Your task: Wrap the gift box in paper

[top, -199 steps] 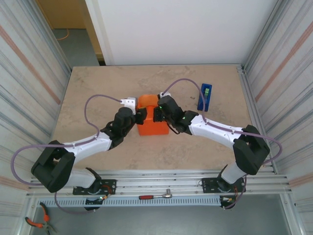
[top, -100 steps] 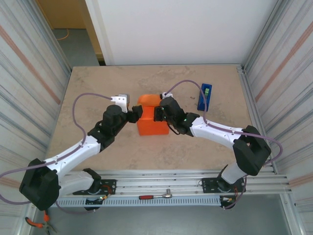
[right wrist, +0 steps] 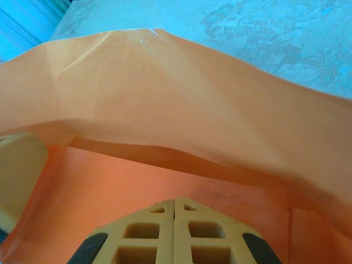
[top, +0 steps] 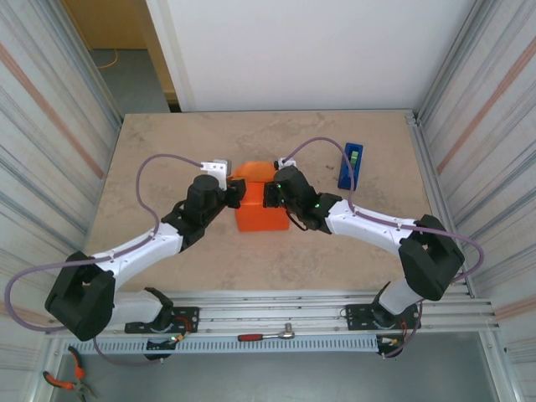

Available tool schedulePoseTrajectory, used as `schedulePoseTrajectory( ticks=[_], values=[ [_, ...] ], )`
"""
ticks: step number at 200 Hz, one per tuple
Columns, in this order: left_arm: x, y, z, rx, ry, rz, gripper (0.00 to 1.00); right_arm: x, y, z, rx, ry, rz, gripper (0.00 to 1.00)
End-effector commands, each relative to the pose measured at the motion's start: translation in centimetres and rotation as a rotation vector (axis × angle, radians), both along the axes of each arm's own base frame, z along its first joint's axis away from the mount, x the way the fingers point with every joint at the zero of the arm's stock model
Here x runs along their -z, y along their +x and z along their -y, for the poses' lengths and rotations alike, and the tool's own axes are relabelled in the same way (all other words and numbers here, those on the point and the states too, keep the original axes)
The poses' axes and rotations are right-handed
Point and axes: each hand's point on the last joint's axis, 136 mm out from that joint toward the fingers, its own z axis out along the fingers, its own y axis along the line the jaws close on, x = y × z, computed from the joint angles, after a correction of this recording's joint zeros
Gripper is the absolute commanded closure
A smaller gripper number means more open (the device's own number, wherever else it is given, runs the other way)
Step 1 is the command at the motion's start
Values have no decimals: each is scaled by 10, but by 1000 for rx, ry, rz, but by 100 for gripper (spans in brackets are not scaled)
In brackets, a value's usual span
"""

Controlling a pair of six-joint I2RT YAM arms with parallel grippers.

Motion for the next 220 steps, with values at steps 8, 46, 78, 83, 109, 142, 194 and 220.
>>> schedulePoseTrajectory(
  ticks=[8,46,78,83,109,142,194,220],
  values=[
    [-29,9,10,11,-23,67,71,51,-16,17,8,-107,-138,100],
    [-44,5,-2,-33,-51,94,67,53,-17,16,10,-108,-143,100],
    [-50,-11,-14,-60,-114,109,43,53,-17,17,11,-109,-147,100],
    [-49,-14,-15,-66,-120,109,42,53,-17,17,11,-109,-147,100],
    [-36,-25,-15,-82,-118,96,37,53,-17,17,11,-111,-149,100],
    [-21,-23,-5,-73,-110,73,35,53,-18,16,8,-116,-153,100],
    [-12,-3,10,-75,-51,66,34,51,-21,17,6,-115,-152,100],
    [5,8,11,-104,3,43,34,43,-21,16,0,-105,-146,100]
  ],
)
